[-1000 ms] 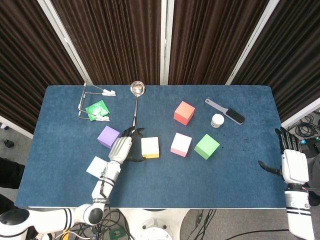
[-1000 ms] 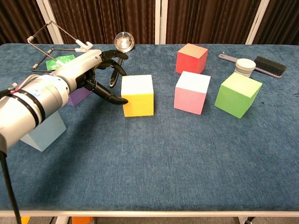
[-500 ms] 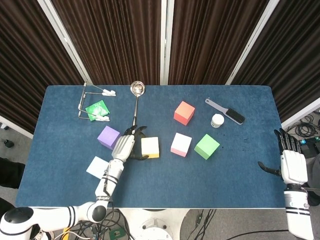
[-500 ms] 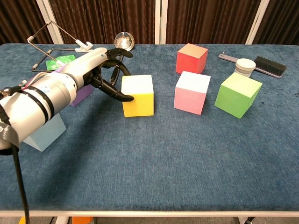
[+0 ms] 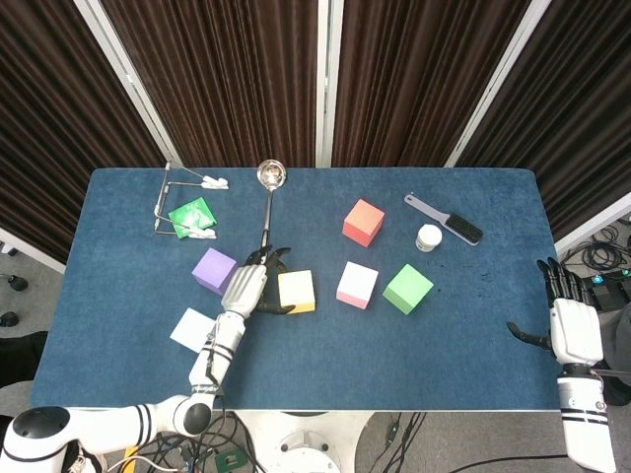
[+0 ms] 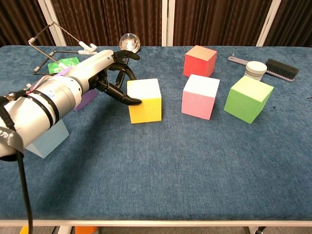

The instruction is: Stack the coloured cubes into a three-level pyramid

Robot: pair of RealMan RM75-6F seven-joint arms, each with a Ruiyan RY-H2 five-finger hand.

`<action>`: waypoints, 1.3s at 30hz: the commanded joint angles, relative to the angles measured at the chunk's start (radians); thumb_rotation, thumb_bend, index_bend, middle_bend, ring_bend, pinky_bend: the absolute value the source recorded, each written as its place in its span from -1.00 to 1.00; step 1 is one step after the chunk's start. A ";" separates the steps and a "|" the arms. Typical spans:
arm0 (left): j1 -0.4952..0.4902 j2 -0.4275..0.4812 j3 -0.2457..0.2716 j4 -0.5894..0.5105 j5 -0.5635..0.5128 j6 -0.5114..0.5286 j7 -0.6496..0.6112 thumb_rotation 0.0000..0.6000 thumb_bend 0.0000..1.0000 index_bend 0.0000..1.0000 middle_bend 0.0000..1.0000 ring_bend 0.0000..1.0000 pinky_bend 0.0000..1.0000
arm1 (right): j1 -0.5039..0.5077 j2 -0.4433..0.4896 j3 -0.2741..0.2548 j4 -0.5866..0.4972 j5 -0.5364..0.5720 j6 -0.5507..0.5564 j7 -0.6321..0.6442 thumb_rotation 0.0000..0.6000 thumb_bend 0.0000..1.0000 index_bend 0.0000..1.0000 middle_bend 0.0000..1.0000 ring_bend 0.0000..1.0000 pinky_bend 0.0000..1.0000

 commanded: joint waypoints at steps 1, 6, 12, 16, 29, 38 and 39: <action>-0.001 0.000 0.003 0.002 0.006 -0.002 -0.005 1.00 -0.76 -0.74 -0.24 -0.94 -0.84 | 0.004 0.002 -0.002 0.003 0.001 -0.009 -0.003 1.00 -0.93 -1.00 -1.00 -1.00 -1.00; -0.003 0.001 0.013 0.009 0.016 -0.004 -0.004 1.00 -0.76 -0.75 -0.27 -0.93 -0.84 | 0.011 0.005 -0.003 0.001 0.002 -0.020 -0.015 1.00 -0.93 -1.00 -1.00 -1.00 -1.00; -0.004 0.001 0.014 0.014 0.017 -0.003 -0.005 1.00 -0.76 -0.75 -0.25 -0.93 -0.84 | 0.017 0.010 0.001 -0.049 0.021 -0.036 -0.021 1.00 -0.93 -1.00 -1.00 -1.00 -1.00; -0.004 -0.002 0.015 0.019 0.017 0.001 -0.002 1.00 -0.75 -0.75 -0.21 -0.93 -0.84 | 0.029 -0.006 0.017 -0.064 0.068 -0.041 -0.082 1.00 -0.93 -1.00 -0.95 -1.00 -1.00; -0.001 0.007 0.020 0.017 0.022 -0.004 -0.012 1.00 -0.73 -0.75 -0.20 -0.93 -0.84 | 0.099 -0.087 0.093 -0.147 0.225 -0.151 -0.030 1.00 -0.91 -1.00 -0.84 -1.00 -1.00; 0.003 0.023 0.022 0.019 0.023 -0.018 -0.033 1.00 -0.73 -0.74 -0.20 -0.94 -0.84 | 0.150 -0.160 0.099 -0.155 0.288 -0.158 -0.105 1.00 -0.89 -1.00 -0.83 -1.00 -1.00; 0.003 0.025 0.022 0.020 0.024 -0.020 -0.035 1.00 -0.73 -0.74 -0.20 -0.93 -0.84 | 0.153 -0.171 0.099 -0.151 0.292 -0.156 -0.109 1.00 -0.89 -1.00 -0.82 -1.00 -1.00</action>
